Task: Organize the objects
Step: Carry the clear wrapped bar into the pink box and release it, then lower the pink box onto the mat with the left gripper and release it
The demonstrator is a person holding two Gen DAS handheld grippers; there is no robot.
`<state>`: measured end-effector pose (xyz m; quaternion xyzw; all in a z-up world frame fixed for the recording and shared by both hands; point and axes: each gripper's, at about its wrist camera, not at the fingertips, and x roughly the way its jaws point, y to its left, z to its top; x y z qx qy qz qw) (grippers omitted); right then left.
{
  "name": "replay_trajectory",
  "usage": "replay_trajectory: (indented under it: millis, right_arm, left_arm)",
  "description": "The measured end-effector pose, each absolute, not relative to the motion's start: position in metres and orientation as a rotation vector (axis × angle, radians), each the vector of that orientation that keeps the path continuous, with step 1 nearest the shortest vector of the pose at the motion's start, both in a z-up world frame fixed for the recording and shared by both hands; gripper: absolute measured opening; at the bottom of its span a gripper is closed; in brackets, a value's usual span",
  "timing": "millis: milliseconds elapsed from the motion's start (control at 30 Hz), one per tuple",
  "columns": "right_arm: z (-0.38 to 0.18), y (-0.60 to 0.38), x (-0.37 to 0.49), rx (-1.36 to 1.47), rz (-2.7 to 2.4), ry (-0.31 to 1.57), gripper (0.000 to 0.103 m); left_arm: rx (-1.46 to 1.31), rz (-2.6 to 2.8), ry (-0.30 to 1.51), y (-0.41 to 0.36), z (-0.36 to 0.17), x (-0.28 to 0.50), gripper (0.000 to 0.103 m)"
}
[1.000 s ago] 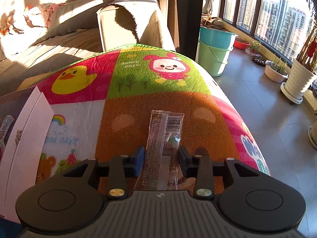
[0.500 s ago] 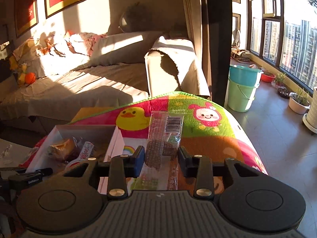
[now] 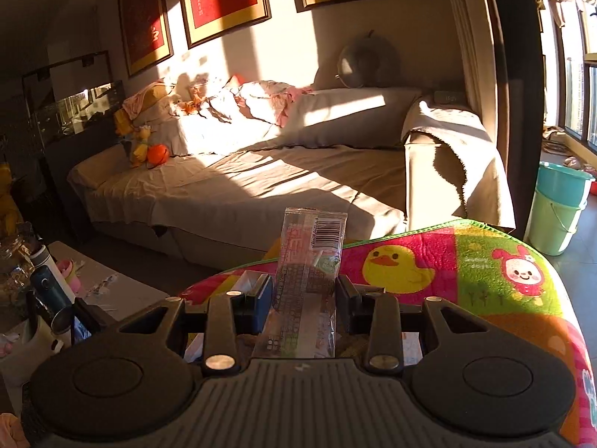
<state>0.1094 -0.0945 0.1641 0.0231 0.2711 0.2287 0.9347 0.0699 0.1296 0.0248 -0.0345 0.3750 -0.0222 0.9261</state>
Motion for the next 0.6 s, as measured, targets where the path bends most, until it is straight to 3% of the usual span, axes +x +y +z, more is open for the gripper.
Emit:
replay_trajectory:
  millis: [233, 433, 533, 600]
  right_arm:
    - [0.139, -0.067, 0.124, 0.054, 0.517, 0.617, 0.036]
    - [0.121, -0.065, 0.133, 0.043, 0.496, 0.653, 0.043]
    - [0.115, -0.069, 0.128, 0.007, 0.458, 0.647, 0.05]
    - [0.111, -0.072, 0.123, -0.043, 0.446, 0.64, 0.062]
  left_arm:
    - [-0.072, -0.048, 0.769, 0.13, 0.024, 0.07, 0.013]
    - [-0.072, -0.047, 0.769, 0.13, 0.024, 0.07, 0.013]
    - [-0.072, -0.048, 0.769, 0.13, 0.024, 0.07, 0.013]
    - [-0.072, -0.048, 0.769, 0.13, 0.024, 0.07, 0.013]
